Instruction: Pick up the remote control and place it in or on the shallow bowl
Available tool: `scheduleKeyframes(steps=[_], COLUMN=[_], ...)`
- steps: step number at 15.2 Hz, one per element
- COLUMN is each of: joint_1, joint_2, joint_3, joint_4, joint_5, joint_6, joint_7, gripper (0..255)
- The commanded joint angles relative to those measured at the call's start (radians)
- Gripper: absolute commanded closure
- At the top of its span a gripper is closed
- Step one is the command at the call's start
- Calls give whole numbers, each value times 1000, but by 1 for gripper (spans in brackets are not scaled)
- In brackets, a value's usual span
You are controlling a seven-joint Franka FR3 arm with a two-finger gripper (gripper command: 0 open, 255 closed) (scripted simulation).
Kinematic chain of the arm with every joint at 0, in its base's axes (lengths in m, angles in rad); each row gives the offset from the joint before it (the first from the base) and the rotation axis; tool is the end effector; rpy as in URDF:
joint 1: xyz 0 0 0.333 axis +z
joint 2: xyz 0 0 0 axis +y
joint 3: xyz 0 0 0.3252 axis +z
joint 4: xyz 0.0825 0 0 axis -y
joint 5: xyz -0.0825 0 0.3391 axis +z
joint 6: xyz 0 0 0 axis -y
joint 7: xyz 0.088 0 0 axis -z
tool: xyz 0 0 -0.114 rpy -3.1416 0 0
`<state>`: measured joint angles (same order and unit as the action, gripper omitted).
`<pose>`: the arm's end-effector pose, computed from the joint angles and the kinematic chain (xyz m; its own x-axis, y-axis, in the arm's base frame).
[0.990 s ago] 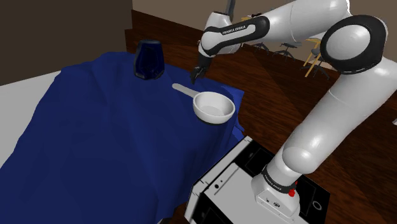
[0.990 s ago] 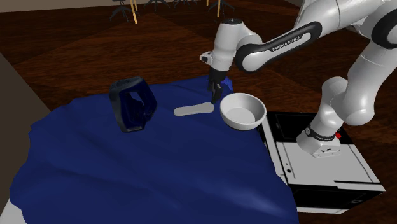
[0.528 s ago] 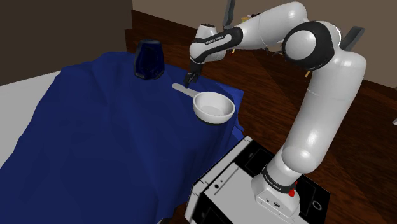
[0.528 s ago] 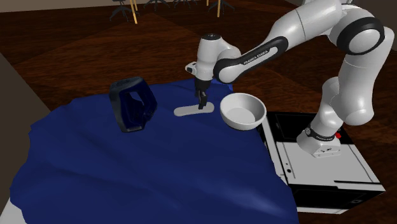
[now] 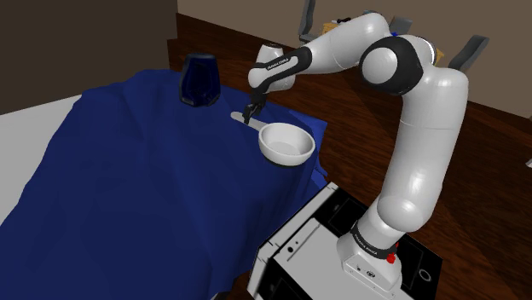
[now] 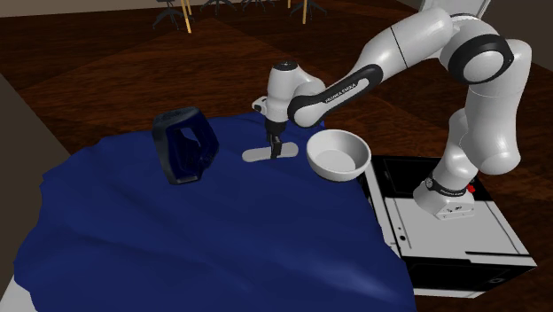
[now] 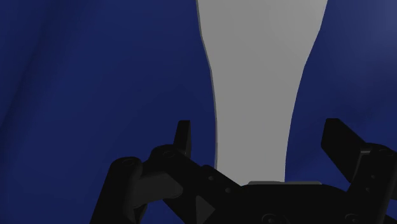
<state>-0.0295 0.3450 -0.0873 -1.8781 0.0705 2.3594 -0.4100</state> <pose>0.6063 -0.0656 0.3706 0.9584 0.2507 0.1363 0.2489 -0.9680 0.0303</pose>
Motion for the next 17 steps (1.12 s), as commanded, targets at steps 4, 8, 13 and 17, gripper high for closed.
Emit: scheduleKeyframes(steps=[4,8,13,17], joint_1=[-1,-1,-1,-1], joint_2=[14,14,14,14], joint_3=[1,1,1,1], joint_4=[-3,-3,-3,-3], joint_5=[2,2,2,2], joint_6=[17,17,17,17], joint_7=[-2,-2,-2,-2], gripper=[0,0,255,255])
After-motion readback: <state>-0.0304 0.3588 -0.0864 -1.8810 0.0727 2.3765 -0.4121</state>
